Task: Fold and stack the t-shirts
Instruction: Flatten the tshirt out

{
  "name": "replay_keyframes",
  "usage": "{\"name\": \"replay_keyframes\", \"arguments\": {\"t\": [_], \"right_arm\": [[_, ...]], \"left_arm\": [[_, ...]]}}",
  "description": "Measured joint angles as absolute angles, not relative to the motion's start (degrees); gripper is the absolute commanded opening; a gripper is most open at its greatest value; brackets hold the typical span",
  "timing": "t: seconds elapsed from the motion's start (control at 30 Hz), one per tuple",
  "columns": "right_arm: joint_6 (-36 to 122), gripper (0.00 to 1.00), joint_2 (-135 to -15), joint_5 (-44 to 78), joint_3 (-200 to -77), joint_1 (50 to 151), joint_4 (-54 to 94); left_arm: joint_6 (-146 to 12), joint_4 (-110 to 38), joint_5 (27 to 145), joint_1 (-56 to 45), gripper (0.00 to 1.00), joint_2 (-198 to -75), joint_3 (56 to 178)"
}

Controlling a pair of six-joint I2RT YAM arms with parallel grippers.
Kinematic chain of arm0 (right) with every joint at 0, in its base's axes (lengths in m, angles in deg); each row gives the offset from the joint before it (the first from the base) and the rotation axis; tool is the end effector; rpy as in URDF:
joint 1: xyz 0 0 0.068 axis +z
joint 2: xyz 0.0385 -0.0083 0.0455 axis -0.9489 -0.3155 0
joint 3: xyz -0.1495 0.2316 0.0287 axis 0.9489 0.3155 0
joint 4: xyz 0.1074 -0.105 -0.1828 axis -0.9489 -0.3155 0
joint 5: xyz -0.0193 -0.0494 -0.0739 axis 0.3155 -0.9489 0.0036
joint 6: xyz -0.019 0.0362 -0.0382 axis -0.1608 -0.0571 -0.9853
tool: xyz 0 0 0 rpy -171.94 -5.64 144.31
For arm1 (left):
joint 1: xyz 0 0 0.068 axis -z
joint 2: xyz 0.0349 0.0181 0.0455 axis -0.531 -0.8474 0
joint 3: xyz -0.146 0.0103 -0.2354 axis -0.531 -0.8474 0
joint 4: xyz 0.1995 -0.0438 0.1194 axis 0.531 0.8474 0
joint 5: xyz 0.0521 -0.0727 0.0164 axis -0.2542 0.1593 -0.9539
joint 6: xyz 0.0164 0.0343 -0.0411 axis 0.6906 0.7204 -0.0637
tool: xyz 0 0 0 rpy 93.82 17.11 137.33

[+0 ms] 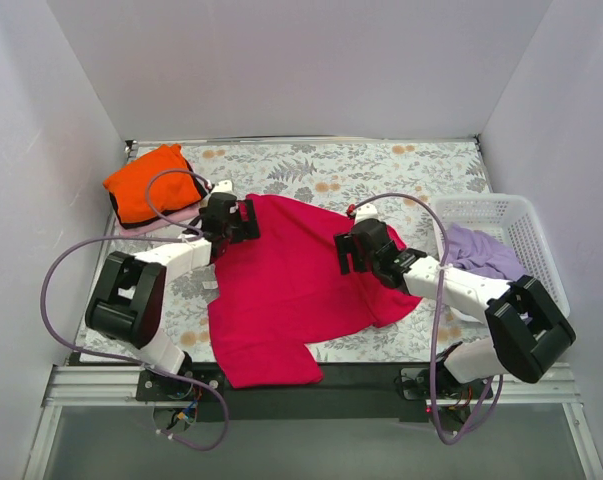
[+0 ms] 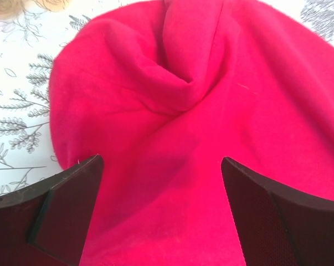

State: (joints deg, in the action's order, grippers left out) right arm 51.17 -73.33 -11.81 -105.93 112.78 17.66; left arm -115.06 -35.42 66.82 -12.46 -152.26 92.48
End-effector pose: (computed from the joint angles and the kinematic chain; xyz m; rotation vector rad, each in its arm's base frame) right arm 0.2102 0.1649 0.2254 -0.3079 2.1849 0.1155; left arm 0.2927 -0.0966 0.2012 -0.8854 2.1604 -0.4907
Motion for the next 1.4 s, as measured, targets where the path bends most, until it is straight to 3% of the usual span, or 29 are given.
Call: {"name": "replay_keyframes", "arguments": {"t": [0.23, 0.4, 0.43, 0.47, 0.5, 0.53, 0.57, 0.6, 0.9, 1.13, 1.2, 1.23, 1.27, 1.37, 1.4], "right_arm": [[52.0, 0.66, -75.25, -9.53, -103.03, 112.78, 19.0], [52.63, 0.49, -76.58, -8.35, -101.78, 112.75, 19.5], [52.74, 0.45, -76.93, -8.0, -101.6, 112.78, 19.59], [52.78, 0.3, -77.52, -7.7, -101.52, 112.78, 19.63], [52.68, 0.23, -78.09, -7.33, -101.45, 112.78, 19.76], [52.7, 0.15, -78.57, -6.93, -101.36, 112.78, 19.98], [52.92, 0.03, -78.99, -6.6, -101.1, 112.78, 20.72], [52.87, 0.01, -78.99, -6.21, -101.08, 112.84, 21.07], [54.18, 0.01, -77.26, -4.99, -99.53, 117.91, 21.22], [56.15, 0.02, -73.48, -3.24, -97.95, 124.27, 17.47], [56.78, 0.29, -72.47, -2.67, -97.89, 125.32, 16.29], [57.18, 0.4, -72.04, -2.54, -97.89, 125.61, 15.94], [57.33, 0.57, -71.49, -2.45, -97.93, 125.8, 15.45], [56.85, 0.79, -69.89, -3.68, -98.94, 125.85, 13.73], [56.48, 0.81, -69.57, -4.35, -99.88, 125.85, 13.09]], "left_arm": [[-114.99, -34.29, 67.25, -12.44, 0.63, -157.07, 94.49], [-114.99, -33.26, 67.21, -12.37, 0.44, -158.84, 95.34], [-115.04, -33.04, 67.19, -12.35, 0.34, -159.06, 95.45], [-115.28, -32.89, 67.17, -12.35, 0.27, -159.28, 95.51], [-115.24, -32.71, 67.12, -12.35, 0.16, -159.45, 95.51], [-115.32, -32.49, 67.01, -12.35, 0.0, -159.63, 95.51], [-115.28, -32.39, 66.97, -12.35, 0.0, -159.76, 95.51], [-115.21, -32.32, 66.82, -12.35, 0.0, -160.02, 95.54], [-115.74, -29.7, 66.36, -12.2, 0.0, -159.61, 95.97], [-117.55, -25.46, 66.44, -12.04, 0.0, -150.25, 90.84], [-118.08, -23.95, 66.58, -11.98, 0.19, -147.13, 89.66], [-118.4, -23.27, 66.64, -11.96, 0.55, -145.53, 89.2], [-118.54, -22.57, 66.75, -11.96, 0.8, -144.07, 88.96], [-119.89, -21.74, 67.08, -11.96, 0.91, -140.18, 89.0], [-120.11, -21.39, 67.19, -11.96, 0.92, -139.15, 89.53]]}}
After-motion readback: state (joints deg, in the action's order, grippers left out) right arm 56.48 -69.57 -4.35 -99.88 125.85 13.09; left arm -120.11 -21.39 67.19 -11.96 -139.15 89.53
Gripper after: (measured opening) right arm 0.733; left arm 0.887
